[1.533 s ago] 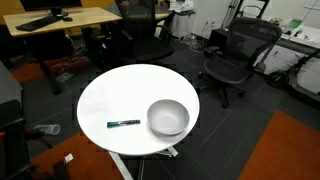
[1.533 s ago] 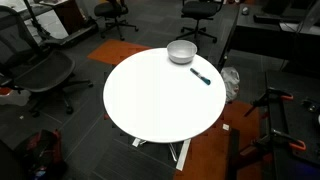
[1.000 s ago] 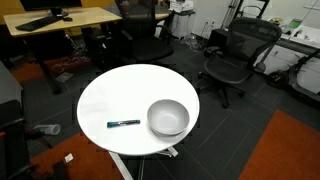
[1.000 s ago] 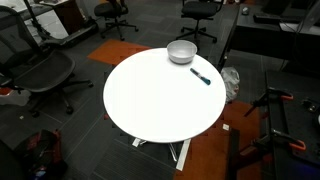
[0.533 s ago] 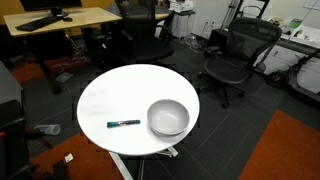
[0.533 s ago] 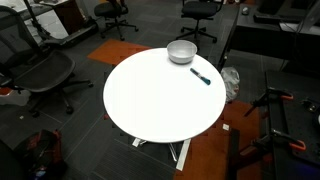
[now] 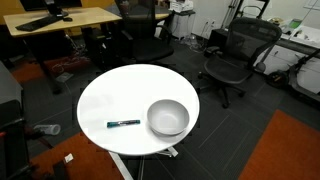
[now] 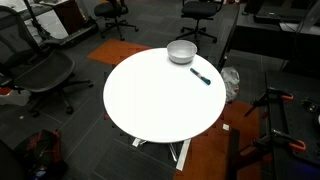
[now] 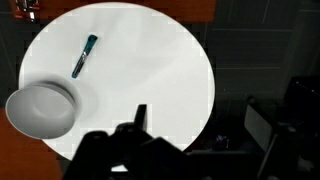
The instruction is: Put the marker inside the grey bowl
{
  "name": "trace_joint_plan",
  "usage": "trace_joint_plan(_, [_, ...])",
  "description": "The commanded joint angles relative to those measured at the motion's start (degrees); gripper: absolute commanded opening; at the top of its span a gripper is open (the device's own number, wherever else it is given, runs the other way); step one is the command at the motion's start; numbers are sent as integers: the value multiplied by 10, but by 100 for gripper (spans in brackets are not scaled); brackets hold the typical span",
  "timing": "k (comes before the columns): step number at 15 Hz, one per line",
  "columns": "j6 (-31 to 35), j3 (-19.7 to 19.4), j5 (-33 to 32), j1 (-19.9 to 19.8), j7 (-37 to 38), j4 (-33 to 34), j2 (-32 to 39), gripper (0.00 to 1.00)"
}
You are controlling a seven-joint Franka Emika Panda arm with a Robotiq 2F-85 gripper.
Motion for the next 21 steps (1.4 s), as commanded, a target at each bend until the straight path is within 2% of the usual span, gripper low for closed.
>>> trace_joint_plan(1, [57, -10, 1, -24, 18, -58, -34, 100])
trace_joint_plan(10, [203, -42, -9, -92, 50, -147, -11, 100])
trace_joint_plan(15, [279, -63, -8, -120, 57, -166, 45, 100])
trace_joint_plan(21, [352, -79, -4, -133, 75, -162, 139, 100])
